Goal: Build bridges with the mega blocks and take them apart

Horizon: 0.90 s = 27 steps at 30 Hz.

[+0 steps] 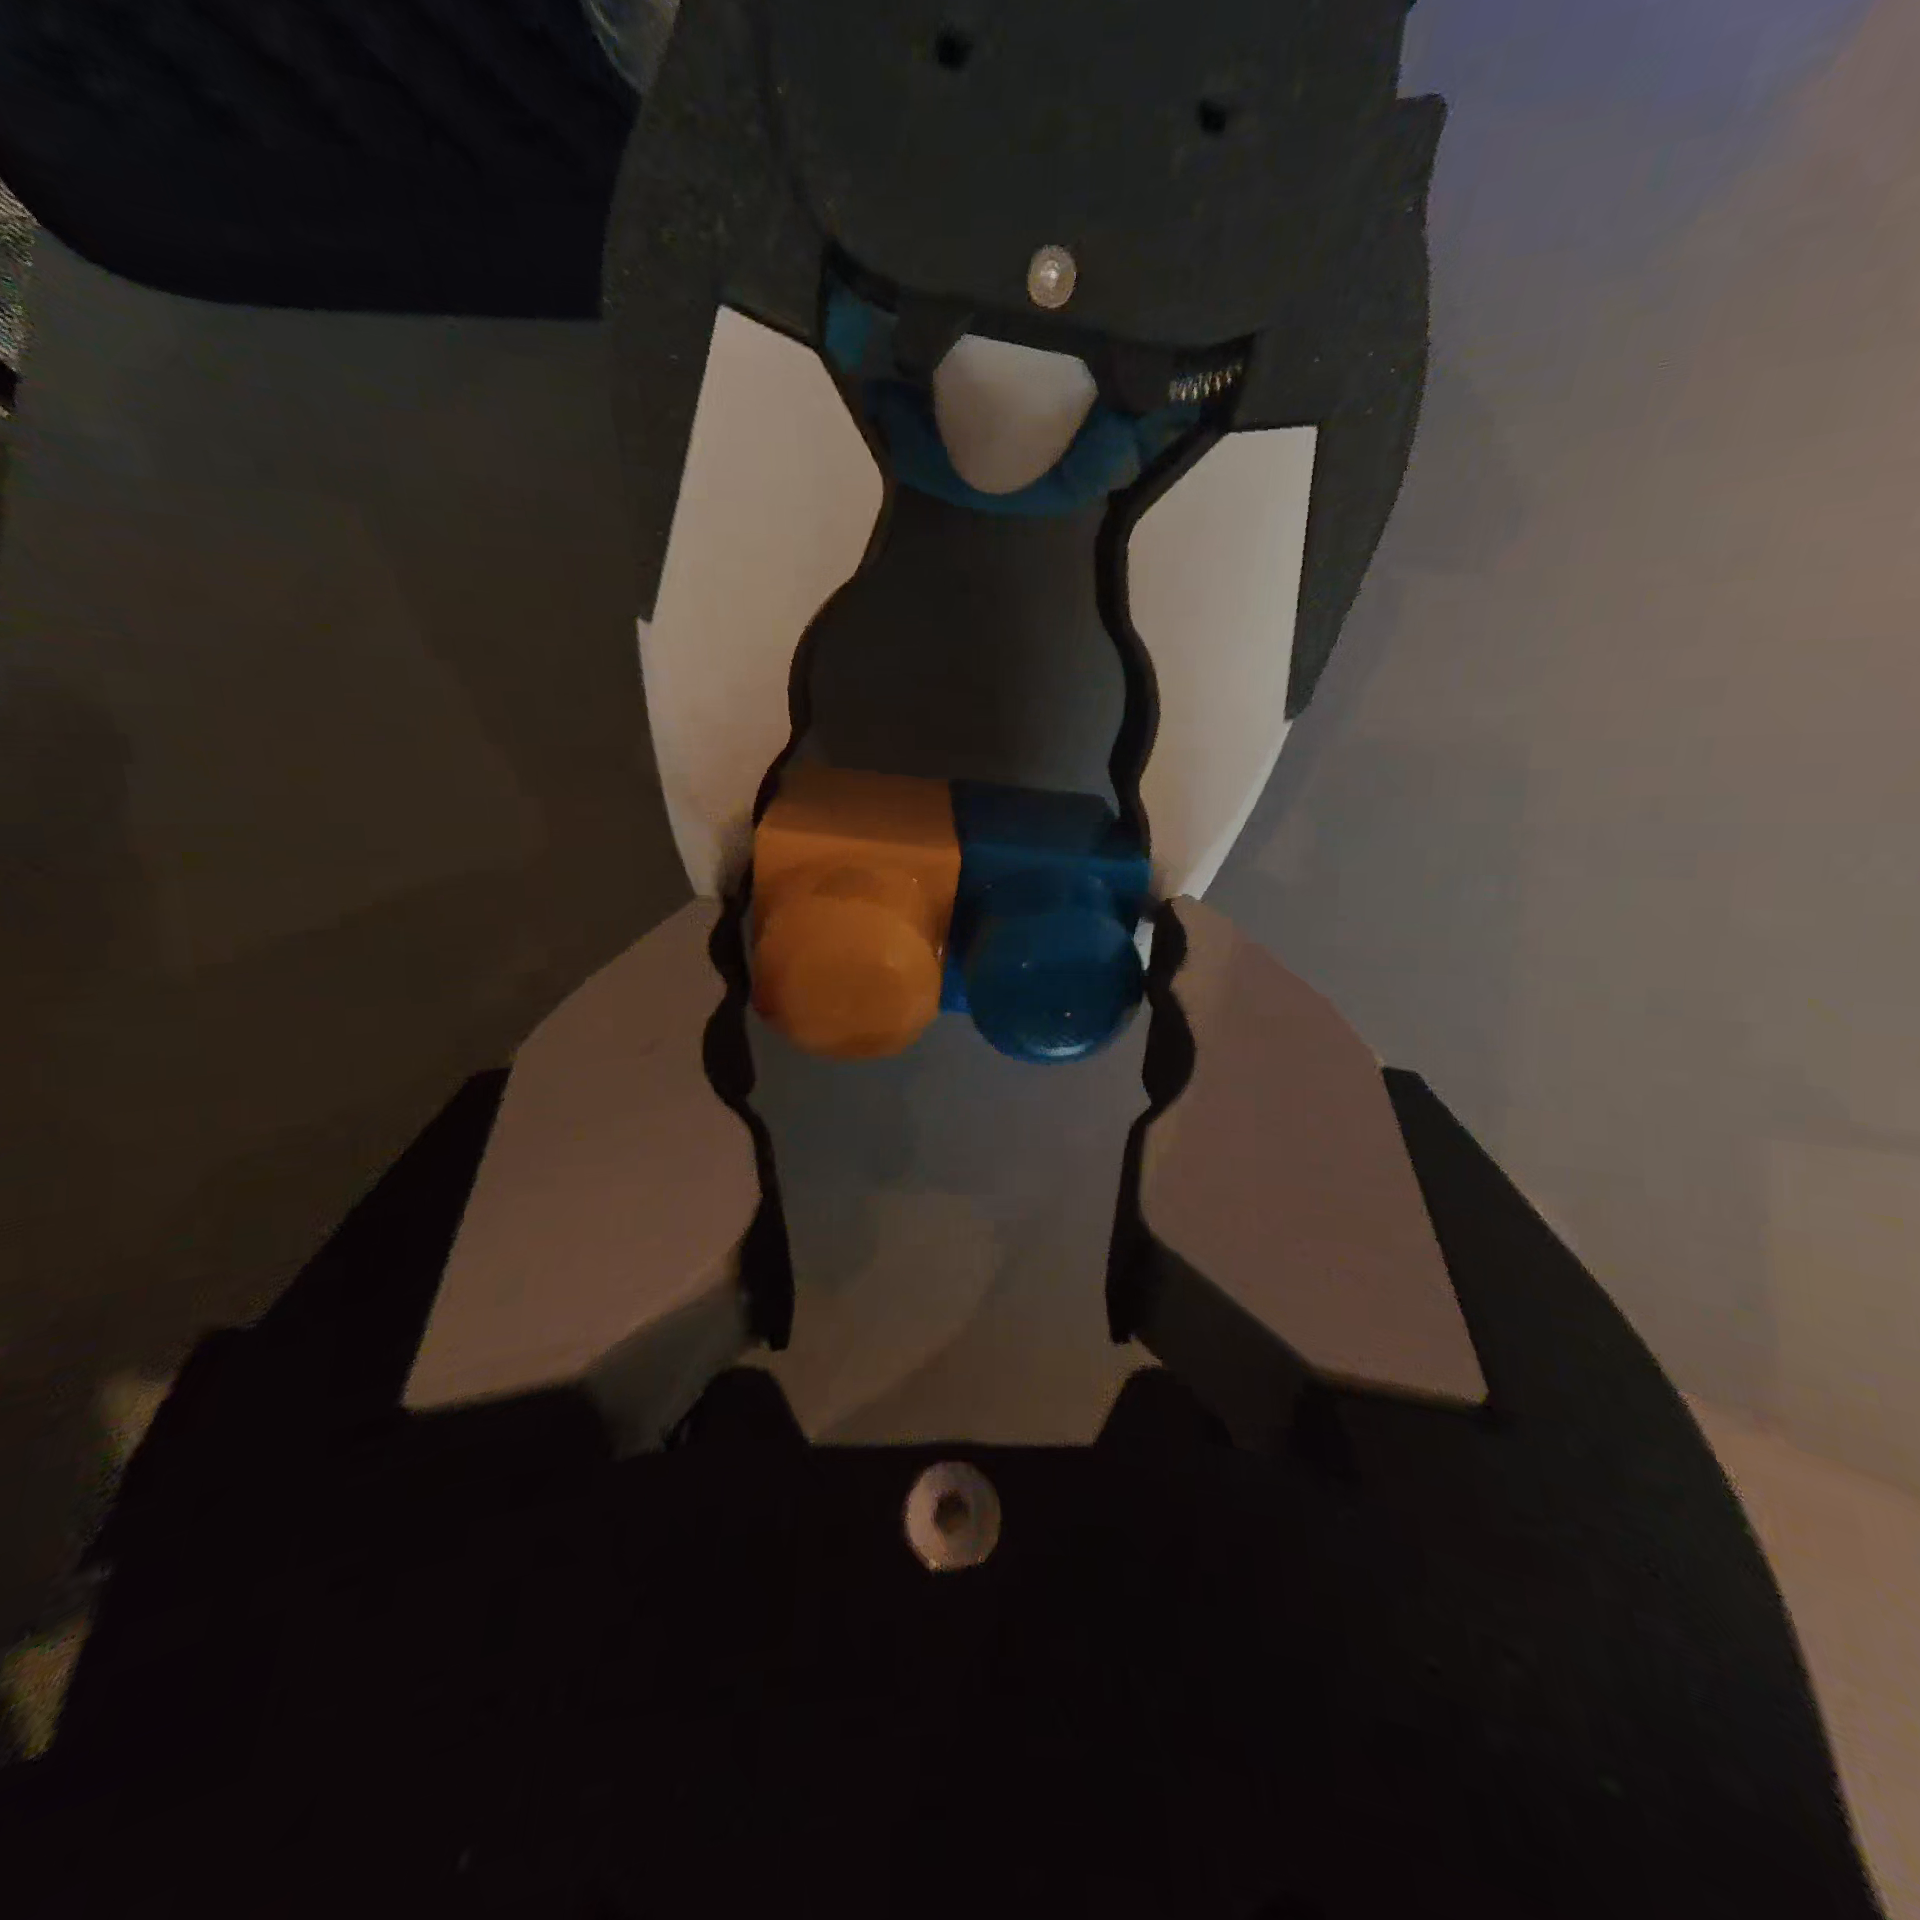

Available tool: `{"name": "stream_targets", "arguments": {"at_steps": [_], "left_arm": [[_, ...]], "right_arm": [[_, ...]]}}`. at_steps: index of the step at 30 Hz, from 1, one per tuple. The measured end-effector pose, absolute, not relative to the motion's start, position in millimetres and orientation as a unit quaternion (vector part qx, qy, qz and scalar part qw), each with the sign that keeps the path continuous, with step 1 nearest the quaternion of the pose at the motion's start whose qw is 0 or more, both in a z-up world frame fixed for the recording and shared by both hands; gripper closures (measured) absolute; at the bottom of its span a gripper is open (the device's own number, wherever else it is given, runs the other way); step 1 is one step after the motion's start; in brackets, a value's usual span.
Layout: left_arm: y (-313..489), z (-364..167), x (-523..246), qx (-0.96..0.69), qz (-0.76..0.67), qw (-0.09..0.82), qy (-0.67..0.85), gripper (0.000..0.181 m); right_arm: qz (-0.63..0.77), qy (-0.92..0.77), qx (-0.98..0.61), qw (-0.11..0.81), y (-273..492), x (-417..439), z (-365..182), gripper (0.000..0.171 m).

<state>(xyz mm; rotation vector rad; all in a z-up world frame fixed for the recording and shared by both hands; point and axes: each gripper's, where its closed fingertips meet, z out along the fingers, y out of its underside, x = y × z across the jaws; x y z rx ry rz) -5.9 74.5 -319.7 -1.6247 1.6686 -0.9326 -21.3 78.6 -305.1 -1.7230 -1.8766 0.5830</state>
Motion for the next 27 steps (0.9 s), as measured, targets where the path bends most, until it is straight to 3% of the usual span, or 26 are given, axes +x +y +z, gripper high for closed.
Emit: {"name": "stream_targets", "arguments": {"at_steps": [18,21,27], "left_arm": [[70,-315,-4,-0.628,-0.353,0.3,0.625,0.1],[74,-324,-16,-0.647,-0.308,0.284,0.638,0.089],[86,-305,-54,-0.683,-0.243,0.322,0.609,0.092]], "right_arm": [[0.224,-0.707,-0.62,0.256,74,-19,-298,0.103],[0.213,-0.715,-0.62,0.244,74,-16,-298,0.103],[0.148,-0.74,-0.629,0.186,81,-4,-306,0.103]]}}
